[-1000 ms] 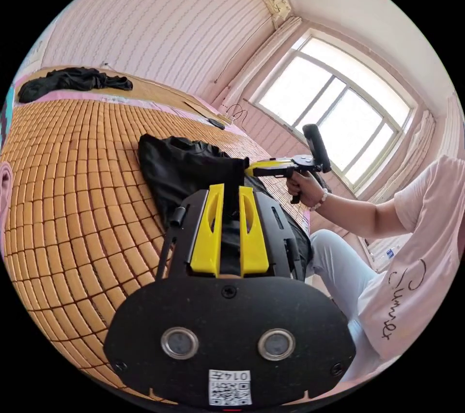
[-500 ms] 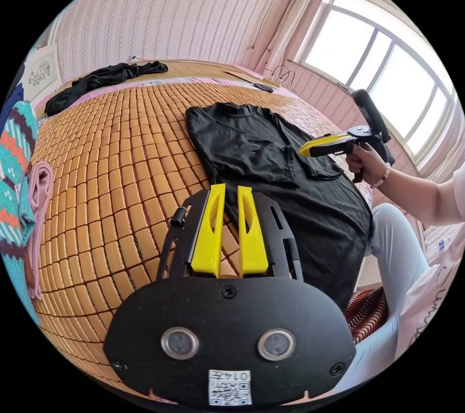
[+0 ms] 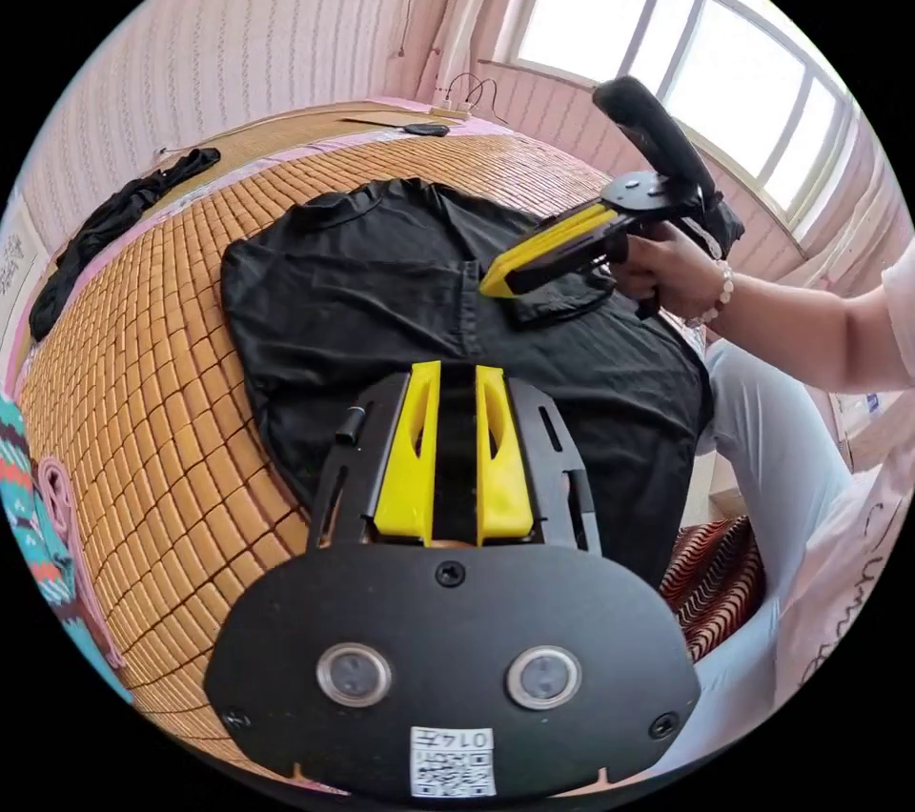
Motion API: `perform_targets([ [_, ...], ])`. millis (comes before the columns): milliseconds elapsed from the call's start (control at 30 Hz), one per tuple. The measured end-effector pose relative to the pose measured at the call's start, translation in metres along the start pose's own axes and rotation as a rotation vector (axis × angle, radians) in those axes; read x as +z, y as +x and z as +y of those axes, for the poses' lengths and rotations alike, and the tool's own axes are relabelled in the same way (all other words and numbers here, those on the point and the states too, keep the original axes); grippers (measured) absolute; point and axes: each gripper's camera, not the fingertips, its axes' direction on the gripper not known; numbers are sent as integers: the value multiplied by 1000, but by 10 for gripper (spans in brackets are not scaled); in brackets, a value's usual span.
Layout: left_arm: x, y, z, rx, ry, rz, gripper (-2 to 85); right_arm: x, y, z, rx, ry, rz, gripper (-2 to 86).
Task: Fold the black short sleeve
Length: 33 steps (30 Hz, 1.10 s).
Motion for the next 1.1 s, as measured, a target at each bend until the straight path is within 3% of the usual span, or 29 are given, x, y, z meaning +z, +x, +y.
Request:
perform_targets([
  [133, 16, 5, -29, 11, -39, -34, 69, -39, 34, -7, 53, 39, 84, 10],
  [300, -16, -84, -33, -234, 92, -171, 56, -91, 107, -32, 152, 74, 279, 64],
  [500, -8, -177, -64, -406, 27, -149, 96, -87, 157, -86, 183, -10, 251, 116],
  [633, 14, -186, -83, -410, -34, -148, 99, -72, 153, -108, 146, -93, 229, 136],
  [733, 29, -192, -92, -429, -107, -142, 70, -73, 145, -118, 108, -134, 302, 106],
  [800, 24, -194, -95, -406, -85, -143, 4, -95, 148, -125, 117, -102, 267, 17],
  [1100, -47, -205, -121, -496, 190, -132, -10, -220, 164, -155, 215, 133, 230, 1],
])
